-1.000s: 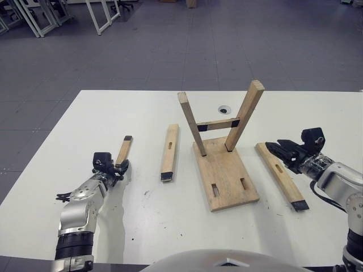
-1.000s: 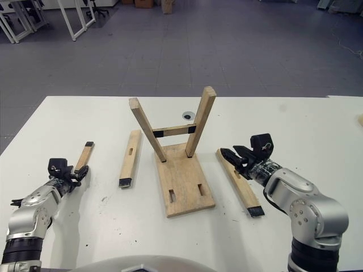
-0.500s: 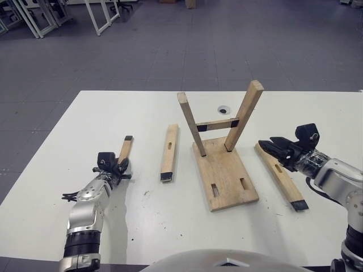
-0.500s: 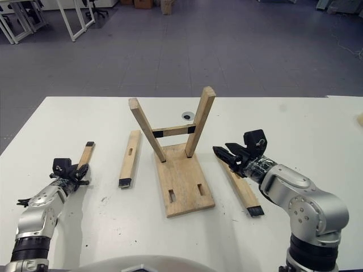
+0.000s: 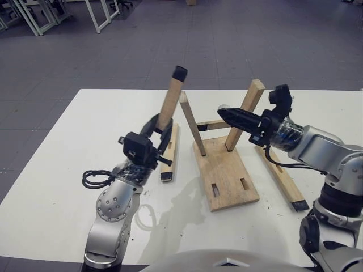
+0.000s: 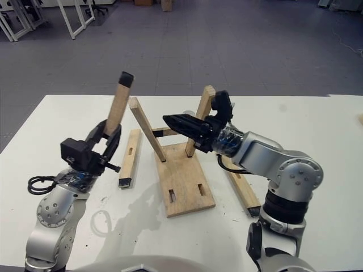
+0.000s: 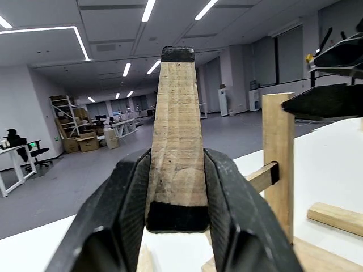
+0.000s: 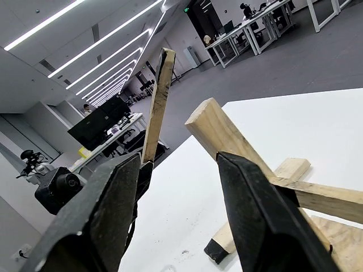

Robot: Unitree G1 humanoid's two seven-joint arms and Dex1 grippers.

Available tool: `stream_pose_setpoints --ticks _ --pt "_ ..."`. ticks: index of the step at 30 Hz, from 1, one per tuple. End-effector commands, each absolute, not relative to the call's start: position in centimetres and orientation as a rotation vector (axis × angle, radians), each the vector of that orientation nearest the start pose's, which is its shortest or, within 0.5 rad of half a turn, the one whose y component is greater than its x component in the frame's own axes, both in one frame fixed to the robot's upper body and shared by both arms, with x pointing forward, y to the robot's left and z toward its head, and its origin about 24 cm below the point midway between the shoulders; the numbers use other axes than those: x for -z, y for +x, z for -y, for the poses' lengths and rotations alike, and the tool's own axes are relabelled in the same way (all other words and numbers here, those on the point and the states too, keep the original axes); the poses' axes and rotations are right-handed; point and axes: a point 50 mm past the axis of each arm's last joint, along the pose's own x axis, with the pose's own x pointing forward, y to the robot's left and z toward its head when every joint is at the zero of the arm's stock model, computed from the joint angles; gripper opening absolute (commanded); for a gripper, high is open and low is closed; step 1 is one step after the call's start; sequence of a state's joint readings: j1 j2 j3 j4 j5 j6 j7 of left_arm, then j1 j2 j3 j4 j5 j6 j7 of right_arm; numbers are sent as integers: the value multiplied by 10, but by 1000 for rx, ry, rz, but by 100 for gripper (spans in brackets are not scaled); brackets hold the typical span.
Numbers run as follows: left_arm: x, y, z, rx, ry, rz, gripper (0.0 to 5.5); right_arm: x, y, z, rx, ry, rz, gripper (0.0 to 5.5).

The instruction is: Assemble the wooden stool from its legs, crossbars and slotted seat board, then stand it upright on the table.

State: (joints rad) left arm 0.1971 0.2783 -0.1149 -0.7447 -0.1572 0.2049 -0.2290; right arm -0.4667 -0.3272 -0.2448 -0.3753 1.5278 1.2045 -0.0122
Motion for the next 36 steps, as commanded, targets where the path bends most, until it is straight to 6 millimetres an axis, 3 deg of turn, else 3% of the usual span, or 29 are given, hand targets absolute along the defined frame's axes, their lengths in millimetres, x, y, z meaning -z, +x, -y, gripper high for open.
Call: stream_pose_setpoints --ticks 1,10,21,24,27,31,36 --pt "-151 189 -124 548 114 303 132 -203 251 105 -1070 617 -288 247" --pt "-142 187 -112 618 106 250 132 -215 266 85 -1104 656 -241 247" --pt "-141 189 -108 614 95 249 132 -212 270 85 -1087 737 -258 55" --pt "-139 190 -107 619 84 231 132 -212 273 87 -1069 752 -253 40" --pt "-139 190 -104 655 24 213 194 -209 275 91 -1035 735 -249 40" --pt "-134 189 -107 675 15 169 264 -204 274 119 -929 687 -234 40" --pt "-119 187 -120 623 24 95 340 -200 245 186 -731 421 -224 40"
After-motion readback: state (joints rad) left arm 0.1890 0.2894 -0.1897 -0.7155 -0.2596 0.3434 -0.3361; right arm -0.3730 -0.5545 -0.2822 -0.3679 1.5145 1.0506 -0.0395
